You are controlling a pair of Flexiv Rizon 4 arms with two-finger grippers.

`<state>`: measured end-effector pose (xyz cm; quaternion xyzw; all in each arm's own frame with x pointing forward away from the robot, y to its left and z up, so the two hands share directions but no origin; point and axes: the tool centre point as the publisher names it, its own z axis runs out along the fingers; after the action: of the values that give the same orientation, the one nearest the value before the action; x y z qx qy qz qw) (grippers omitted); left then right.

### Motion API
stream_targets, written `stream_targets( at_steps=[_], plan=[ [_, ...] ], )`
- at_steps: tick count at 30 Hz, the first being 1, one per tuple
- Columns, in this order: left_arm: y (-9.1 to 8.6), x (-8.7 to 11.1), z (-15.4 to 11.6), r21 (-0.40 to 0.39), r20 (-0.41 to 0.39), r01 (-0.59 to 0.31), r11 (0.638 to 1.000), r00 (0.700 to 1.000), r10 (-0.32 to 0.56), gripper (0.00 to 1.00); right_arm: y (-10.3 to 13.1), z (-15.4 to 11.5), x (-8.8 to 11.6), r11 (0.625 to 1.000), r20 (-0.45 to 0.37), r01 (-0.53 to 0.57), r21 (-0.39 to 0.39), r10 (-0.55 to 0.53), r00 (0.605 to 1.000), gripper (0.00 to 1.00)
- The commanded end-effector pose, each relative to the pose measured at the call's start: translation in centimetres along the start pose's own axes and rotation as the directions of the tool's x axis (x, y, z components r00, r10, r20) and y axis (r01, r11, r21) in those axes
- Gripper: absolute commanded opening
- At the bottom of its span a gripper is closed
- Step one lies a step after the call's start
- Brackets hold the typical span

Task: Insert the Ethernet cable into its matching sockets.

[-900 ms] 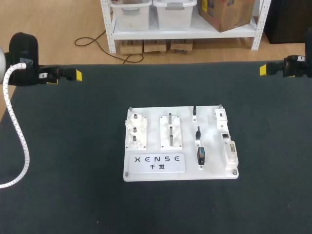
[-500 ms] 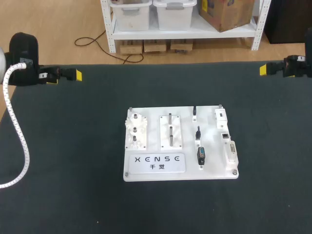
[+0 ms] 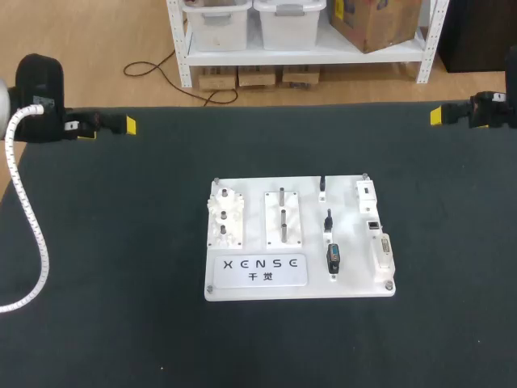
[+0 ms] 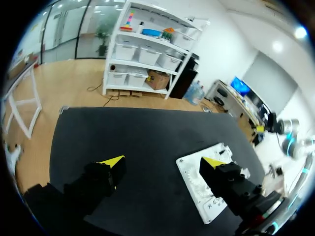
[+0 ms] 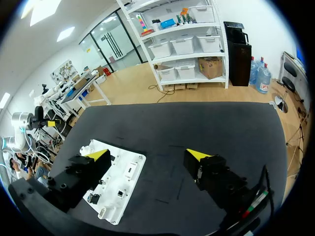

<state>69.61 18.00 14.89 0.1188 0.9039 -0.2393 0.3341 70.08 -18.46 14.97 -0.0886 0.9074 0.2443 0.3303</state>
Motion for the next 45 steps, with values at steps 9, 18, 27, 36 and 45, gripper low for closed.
stream_targets(
  at_steps=[9, 18, 27, 36, 45],
  plan=[
    [-5.5, 1.3, 1.6, 0.475, 0.143, -0.577, 0.664, 0.795, 0.589, 1.0, 0.0, 0.0, 0.0, 1.0, 0.0, 0.0, -0.001, 0.0, 1.0, 1.0],
    [-9.5, 4.1, 3.9, 0.6, 0.3, -0.702, 0.385, 0.643, 0.705, 1.0, 0.0, 0.0, 0.0, 1.0, 0.0, 0.0, -0.001, 0.0, 1.0, 1.0],
    [-12.6, 5.7, 5.6, 0.579, 0.349, -0.742, 0.339, 0.601, 0.719, 1.0, 0.0, 0.0, 0.0, 1.0, 0.0, 0.0, -0.001, 0.0, 1.0, 1.0],
    [-15.5, 7.8, 7.7, 0.573, 0.319, -0.727, 0.379, 0.624, 0.714, 1.0, 0.0, 0.0, 0.0, 1.0, 0.0, 0.0, -0.001, 0.0, 1.0, 1.0],
    [-17.0, 9.8, 9.1, 0.536, 0.228, -0.704, 0.466, 0.653, 0.722, 1.0, 0.0, 0.0, 0.0, 1.0, 0.0, 0.0, -0.001, 0.0, 1.0, 1.0]
  ],
)
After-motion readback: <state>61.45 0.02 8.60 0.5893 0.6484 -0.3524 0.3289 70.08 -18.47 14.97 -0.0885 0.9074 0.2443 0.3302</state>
